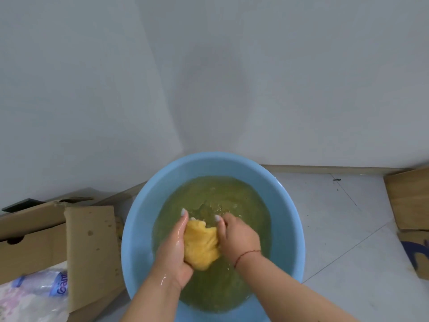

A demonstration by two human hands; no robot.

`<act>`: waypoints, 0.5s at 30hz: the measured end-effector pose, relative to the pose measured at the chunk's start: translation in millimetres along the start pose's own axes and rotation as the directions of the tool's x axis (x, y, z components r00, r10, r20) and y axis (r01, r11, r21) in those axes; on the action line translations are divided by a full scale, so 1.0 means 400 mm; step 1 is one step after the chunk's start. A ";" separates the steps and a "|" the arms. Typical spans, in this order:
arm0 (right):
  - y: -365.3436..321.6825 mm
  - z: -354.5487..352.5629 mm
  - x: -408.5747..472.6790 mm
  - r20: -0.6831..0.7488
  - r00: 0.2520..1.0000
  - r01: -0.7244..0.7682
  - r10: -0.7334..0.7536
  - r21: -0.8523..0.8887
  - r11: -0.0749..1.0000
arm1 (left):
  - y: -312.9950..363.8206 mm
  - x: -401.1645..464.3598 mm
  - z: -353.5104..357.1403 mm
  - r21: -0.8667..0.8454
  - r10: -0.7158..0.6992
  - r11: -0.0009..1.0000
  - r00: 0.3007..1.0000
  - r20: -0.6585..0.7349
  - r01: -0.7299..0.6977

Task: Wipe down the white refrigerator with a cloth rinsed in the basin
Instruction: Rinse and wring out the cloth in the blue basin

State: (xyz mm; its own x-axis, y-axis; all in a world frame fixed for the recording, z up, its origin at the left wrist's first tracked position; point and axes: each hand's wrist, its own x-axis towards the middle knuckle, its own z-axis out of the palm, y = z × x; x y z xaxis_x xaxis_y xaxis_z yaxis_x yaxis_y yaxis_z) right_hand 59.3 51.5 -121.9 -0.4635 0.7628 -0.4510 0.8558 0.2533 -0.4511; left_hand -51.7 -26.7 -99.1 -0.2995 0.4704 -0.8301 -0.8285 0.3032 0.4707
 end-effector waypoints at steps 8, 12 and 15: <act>0.102 0.015 0.022 0.044 0.999 0.040 -0.023 -0.446 0.894 | -0.027 0.028 -0.072 0.757 0.189 0.652 0.975 -0.114 -0.038; 0.084 0.070 0.014 0.273 0.962 0.129 0.029 -0.543 0.830 | -0.038 0.012 -0.065 0.989 0.416 0.124 0.909 0.024 -0.083; 0.061 0.044 0.019 0.370 0.928 0.157 0.046 -0.499 0.852 | -0.046 0.023 -0.066 0.966 0.332 -0.001 0.911 0.244 -0.258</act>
State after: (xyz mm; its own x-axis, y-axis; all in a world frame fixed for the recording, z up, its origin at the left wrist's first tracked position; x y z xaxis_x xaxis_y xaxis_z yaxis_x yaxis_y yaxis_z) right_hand 72.6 52.9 -149.7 -0.4761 0.4990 -0.7241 0.7711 0.6328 -0.0709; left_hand -51.8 -49.8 -123.2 -0.4327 0.7314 -0.5270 0.5352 0.6789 0.5027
